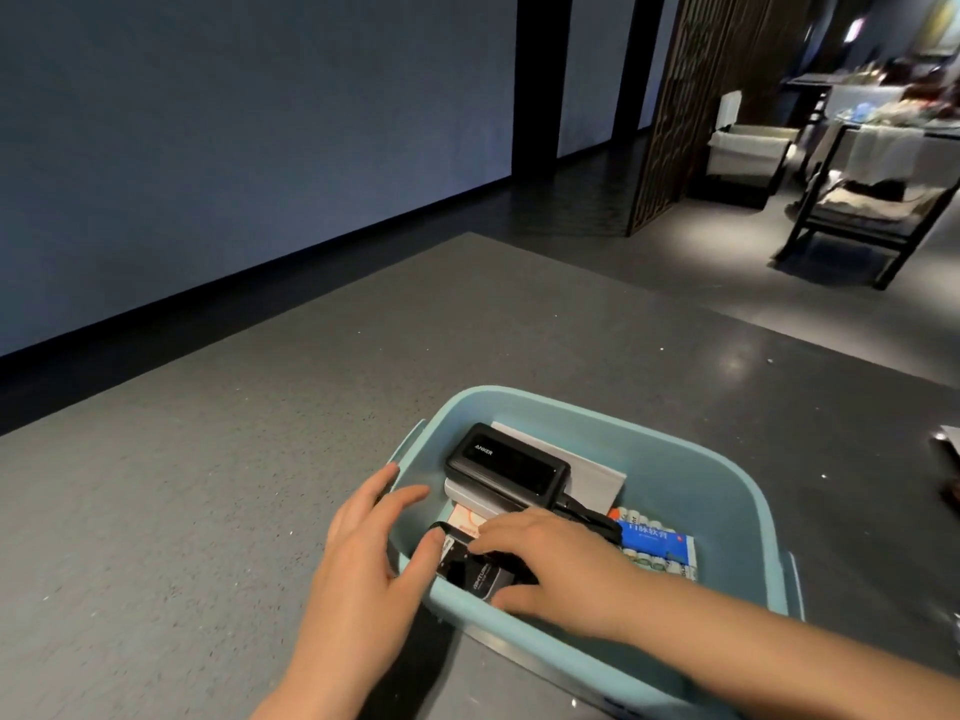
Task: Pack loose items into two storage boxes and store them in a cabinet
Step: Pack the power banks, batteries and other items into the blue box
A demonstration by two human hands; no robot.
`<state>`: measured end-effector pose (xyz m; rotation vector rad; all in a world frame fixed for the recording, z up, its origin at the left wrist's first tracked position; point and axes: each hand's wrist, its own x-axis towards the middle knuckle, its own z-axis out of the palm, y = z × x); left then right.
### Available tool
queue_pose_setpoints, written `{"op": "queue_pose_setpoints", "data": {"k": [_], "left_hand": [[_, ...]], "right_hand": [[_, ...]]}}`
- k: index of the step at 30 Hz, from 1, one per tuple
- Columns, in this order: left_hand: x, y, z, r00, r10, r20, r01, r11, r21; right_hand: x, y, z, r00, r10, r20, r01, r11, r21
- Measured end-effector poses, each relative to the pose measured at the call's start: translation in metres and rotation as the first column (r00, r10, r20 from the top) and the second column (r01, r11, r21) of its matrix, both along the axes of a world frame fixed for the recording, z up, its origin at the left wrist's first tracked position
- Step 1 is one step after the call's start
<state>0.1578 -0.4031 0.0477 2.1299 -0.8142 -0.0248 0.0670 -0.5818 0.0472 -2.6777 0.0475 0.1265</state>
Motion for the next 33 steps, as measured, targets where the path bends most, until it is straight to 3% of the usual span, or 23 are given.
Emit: {"op": "queue_pose_setpoints", "data": {"k": [7,15,23,28,33], "left_hand": [[-0.029,-0.065,0.032,0.963,-0.247,0.112,0.26,0.957,-0.126],[-0.131,-0.178,0.06,0.735,-0.665,0.133,0.678,0.718,-0.157],[-0.262,-0.229,0.055,0.577,-0.808,0.115,0.814,0.558,-0.161],[-0.323,-0.252,0.047,0.573,-0.817,0.067,0.816,0.561,-0.142],[-0.363,-0.293,0.011,0.595,-0.803,-0.011,0.803,0.595,0.011]], "right_hand": [[-0.071,-0.021,0.05,0.912,-0.343,0.226,0.302,0.933,0.198],[-0.214,-0.056,0.073,0.578,-0.752,0.316,0.718,0.653,0.242],[-0.36,-0.066,0.08,0.343,-0.898,0.277,0.879,0.411,0.242],[-0.429,-0.087,0.068,0.283,-0.919,0.273,0.902,0.352,0.25],[-0.471,-0.123,0.051,0.267,-0.946,0.184,0.92,0.307,0.244]]}}
